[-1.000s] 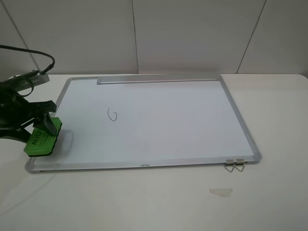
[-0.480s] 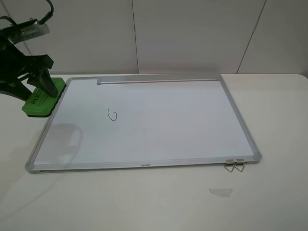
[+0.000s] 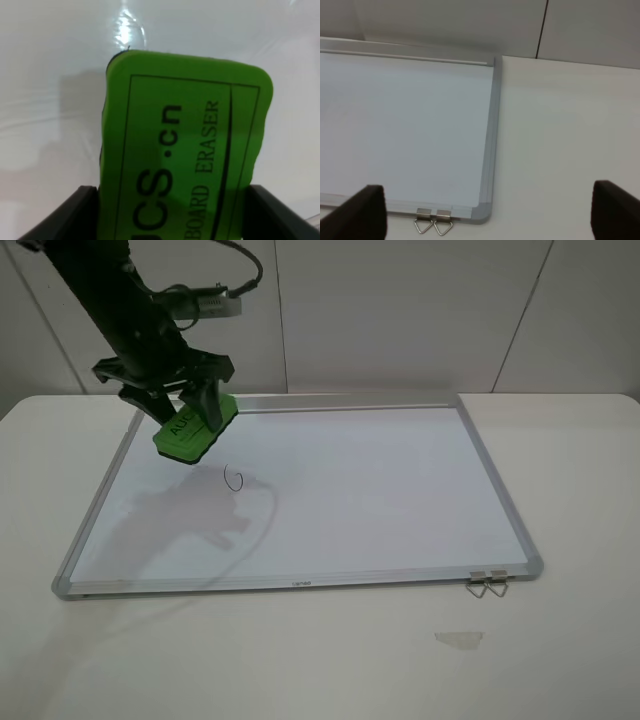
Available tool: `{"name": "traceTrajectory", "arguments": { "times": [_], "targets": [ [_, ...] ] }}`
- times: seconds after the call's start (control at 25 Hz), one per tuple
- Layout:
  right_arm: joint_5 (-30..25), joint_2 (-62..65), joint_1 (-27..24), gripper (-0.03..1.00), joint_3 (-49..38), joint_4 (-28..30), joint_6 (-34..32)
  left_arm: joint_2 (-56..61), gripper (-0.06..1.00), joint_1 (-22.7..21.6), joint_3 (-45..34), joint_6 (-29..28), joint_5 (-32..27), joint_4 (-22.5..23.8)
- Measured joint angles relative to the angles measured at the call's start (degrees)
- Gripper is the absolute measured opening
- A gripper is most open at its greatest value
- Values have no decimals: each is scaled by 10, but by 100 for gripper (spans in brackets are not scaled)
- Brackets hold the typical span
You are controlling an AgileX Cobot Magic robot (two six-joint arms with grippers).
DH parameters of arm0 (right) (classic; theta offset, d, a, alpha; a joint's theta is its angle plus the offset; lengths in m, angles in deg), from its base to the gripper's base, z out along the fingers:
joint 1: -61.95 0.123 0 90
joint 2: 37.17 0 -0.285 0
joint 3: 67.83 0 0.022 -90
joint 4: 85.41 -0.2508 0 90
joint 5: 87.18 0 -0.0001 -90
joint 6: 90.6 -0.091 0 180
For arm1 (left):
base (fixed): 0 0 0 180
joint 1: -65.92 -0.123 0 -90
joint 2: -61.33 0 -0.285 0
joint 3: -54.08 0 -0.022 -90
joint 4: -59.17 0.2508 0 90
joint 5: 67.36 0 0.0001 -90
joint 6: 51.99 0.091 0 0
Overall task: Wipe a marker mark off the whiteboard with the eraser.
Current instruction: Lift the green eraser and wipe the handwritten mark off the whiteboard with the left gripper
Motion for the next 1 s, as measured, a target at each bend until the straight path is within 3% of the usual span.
{"name": "traceTrajectory", "arguments": {
  "times": [0.2, 0.44, 0.72, 1.0],
  "targets": [
    [0, 0, 0, 82, 0, 0, 0, -87, 60, 34, 63, -7, -17, 1],
    [0, 0, 0, 82, 0, 0, 0, -160, 60, 44, 112, -14, -18, 14],
    [0, 0, 0, 82, 0, 0, 0, -184, 60, 46, 126, -15, 1, 56],
    [0, 0, 0, 82, 0, 0, 0, -210, 60, 46, 127, -15, 2, 60]
  ]
}}
